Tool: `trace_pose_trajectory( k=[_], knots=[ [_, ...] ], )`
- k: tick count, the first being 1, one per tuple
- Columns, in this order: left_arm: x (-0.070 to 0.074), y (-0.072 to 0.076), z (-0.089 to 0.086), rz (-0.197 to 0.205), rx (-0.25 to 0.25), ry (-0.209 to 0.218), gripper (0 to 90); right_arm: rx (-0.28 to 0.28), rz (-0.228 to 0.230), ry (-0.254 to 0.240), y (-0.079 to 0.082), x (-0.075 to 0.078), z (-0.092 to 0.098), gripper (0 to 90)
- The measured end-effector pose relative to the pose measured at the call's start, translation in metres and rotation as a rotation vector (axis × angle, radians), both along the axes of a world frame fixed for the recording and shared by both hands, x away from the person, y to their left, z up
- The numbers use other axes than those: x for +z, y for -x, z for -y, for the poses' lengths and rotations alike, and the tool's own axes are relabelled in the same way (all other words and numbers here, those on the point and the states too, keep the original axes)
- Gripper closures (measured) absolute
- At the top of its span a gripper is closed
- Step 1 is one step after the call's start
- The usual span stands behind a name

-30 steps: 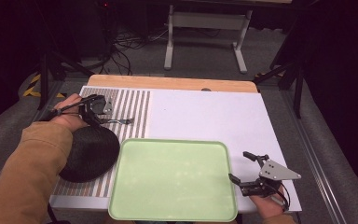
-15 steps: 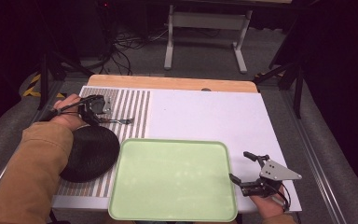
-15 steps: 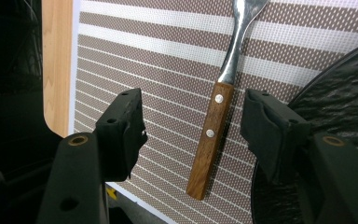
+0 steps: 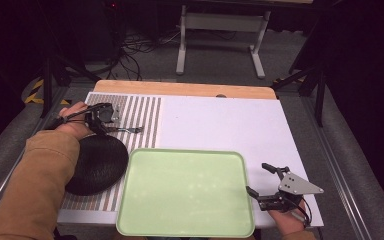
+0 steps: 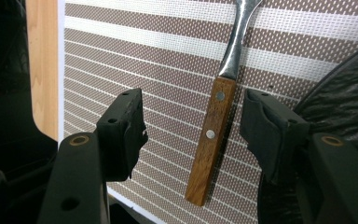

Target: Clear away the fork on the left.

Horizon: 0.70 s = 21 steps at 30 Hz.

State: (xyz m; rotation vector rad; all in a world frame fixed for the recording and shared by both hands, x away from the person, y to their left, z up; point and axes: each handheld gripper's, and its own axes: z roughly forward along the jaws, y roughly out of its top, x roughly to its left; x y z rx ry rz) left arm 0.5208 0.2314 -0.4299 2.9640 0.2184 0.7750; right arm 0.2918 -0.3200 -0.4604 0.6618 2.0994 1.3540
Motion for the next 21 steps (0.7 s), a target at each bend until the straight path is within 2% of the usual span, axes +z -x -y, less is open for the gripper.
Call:
trace_pose_trajectory(
  k=[2, 5, 10, 11, 16, 20, 21],
  knots=[
    [-0.002, -0.001, 0.001, -0.002, -0.008, -0.011, 40.9, -0.005, -0.003, -0.004, 0.001, 0.0, 0.001, 9.2],
    [-0.005, -0.004, 0.001, -0.023, -0.038, 0.003, 41.1, -0.014, -0.001, -0.007, 0.003, 0.0, 0.004, 9.2],
    [-0.008, -0.008, -0.001, -0.023, -0.044, -0.001, 42.3, -0.03, 0.0, -0.012, 0.007, 0.001, 0.007, 9.2],
    [-0.009, -0.01, -0.002, -0.031, -0.05, 0.008, 42.5, -0.032, 0.001, -0.011, 0.007, 0.001, 0.007, 9.2],
    [-0.013, -0.012, -0.001, -0.048, -0.063, 0.0, 44.5, -0.039, 0.001, -0.006, 0.01, 0.001, 0.008, 9.2],
    [-0.016, -0.014, 0.0, -0.079, -0.067, 0.013, 45.8, -0.042, 0.001, -0.007, 0.011, 0.001, 0.009, 9.2],
    [-0.016, -0.014, 0.0, -0.081, -0.071, 0.005, 46.4, -0.043, 0.0, -0.007, 0.011, 0.001, 0.01, 9.2]
  ],
)
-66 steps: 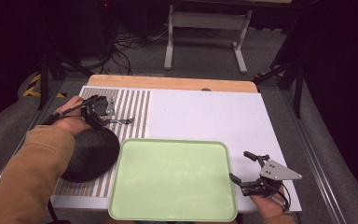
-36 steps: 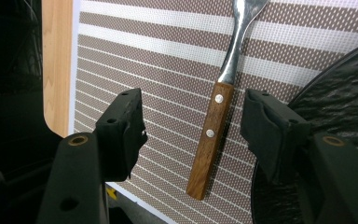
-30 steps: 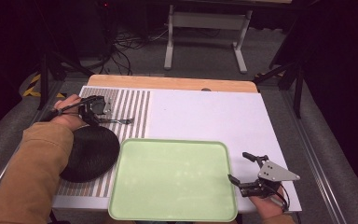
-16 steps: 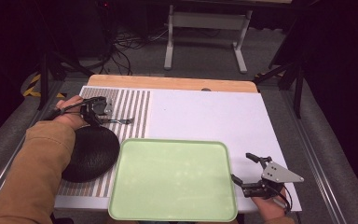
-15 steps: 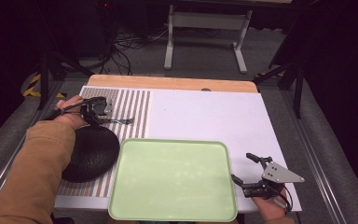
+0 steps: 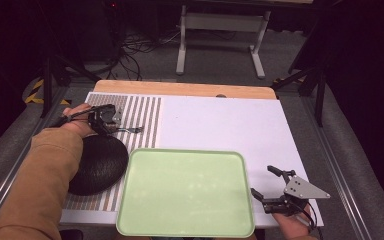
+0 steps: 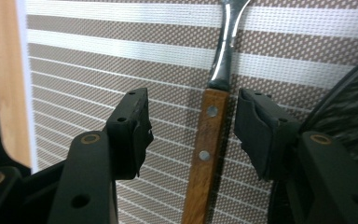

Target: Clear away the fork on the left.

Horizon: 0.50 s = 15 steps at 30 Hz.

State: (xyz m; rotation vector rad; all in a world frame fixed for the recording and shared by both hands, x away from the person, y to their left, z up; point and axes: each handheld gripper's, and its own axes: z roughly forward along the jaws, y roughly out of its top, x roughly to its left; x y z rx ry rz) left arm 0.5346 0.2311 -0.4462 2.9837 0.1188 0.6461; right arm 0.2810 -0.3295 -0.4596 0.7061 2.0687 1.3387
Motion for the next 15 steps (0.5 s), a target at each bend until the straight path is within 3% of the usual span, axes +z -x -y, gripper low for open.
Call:
trace_pose_trajectory(
  k=[15],
  knots=[
    [-0.009, 0.0021, 0.0086, 0.025, -0.053, -0.096, 59.3, 0.003, 0.003, 0.001, 0.0008, -0.0006, -0.0003, 9.4]
  ],
)
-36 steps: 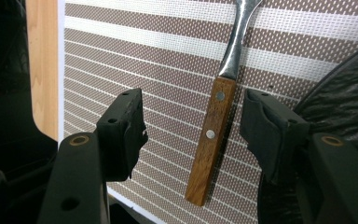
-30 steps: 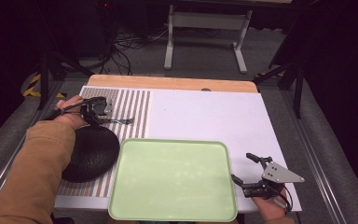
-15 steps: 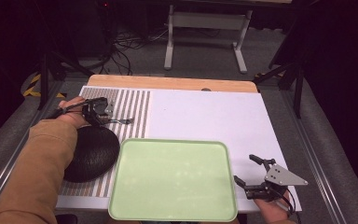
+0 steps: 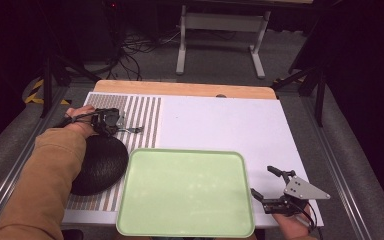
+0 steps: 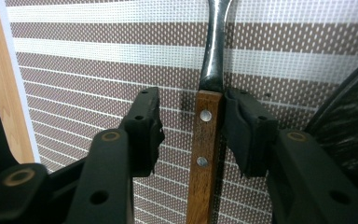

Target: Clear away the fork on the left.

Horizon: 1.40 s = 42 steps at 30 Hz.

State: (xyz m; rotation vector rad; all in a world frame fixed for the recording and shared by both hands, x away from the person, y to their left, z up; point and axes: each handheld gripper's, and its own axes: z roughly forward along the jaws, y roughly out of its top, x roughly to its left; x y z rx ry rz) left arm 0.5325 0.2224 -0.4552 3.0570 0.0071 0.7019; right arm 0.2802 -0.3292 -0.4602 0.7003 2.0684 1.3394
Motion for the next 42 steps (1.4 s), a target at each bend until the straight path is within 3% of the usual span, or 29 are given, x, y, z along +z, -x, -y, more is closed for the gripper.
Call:
trace_pose_trajectory(
  k=[11, 24, 26, 42],
  knots=[
    [-0.002, 0.004, 0.004, -0.02, -0.024, -0.043, 75.6, 0.006, 0.0, -0.006, 0.001, 0.0, 0.0, 9.6],
    [-0.004, 0.01, 0.008, 0.024, -0.016, -0.071, 76.9, 0.001, 0.005, -0.007, 0.001, 0.001, 0.002, 9.6],
    [-0.006, 0.011, 0.008, 0.035, -0.009, -0.059, 77.0, 0.001, 0.003, -0.006, 0.001, 0.001, 0.002, 9.6],
    [-0.005, 0.013, 0.012, 0.041, -0.001, -0.085, 77.3, -0.003, 0.001, -0.011, 0.001, 0.001, 0.003, 9.6]
  ],
)
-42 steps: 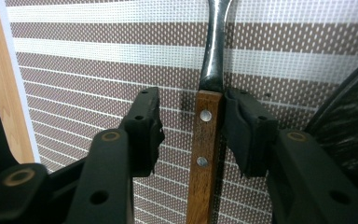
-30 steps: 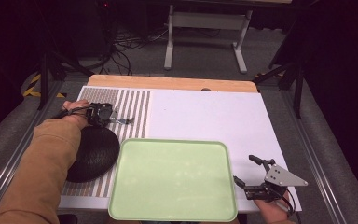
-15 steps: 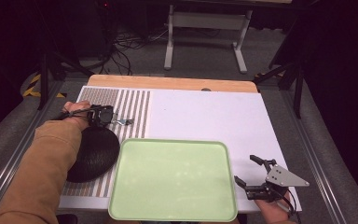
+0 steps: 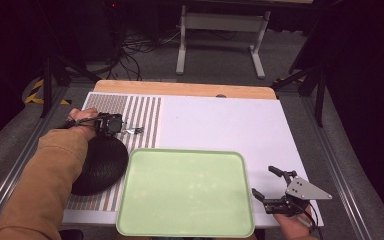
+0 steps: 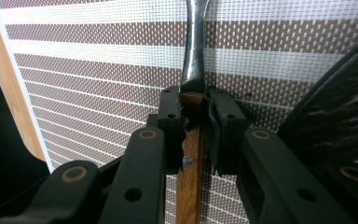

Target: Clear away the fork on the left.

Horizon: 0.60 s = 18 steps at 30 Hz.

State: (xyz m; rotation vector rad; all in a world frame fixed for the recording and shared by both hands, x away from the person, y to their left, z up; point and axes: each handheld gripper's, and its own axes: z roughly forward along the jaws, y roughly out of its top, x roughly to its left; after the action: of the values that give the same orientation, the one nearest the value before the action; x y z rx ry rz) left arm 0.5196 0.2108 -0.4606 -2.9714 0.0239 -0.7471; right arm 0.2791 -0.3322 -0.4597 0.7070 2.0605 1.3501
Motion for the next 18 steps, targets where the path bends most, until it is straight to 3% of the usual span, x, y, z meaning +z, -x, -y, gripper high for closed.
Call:
trace_pose_trajectory(
  k=[5, 11, 18],
  knots=[
    [0.001, 0.001, 0.002, -0.012, -0.006, -0.009, 77.4, -0.001, 0.002, 0.0, 0.0, 0.0, 0.0, 9.6],
    [0.008, 0.005, 0.007, 0.031, -0.012, 0.004, 77.6, -0.002, 0.002, -0.003, 0.0, 0.001, 0.0, 9.6],
    [0.014, 0.009, 0.009, 0.047, 0.003, 0.005, 77.6, -0.001, 0.008, -0.001, 0.0, 0.001, 0.001, 9.6]
  ],
)
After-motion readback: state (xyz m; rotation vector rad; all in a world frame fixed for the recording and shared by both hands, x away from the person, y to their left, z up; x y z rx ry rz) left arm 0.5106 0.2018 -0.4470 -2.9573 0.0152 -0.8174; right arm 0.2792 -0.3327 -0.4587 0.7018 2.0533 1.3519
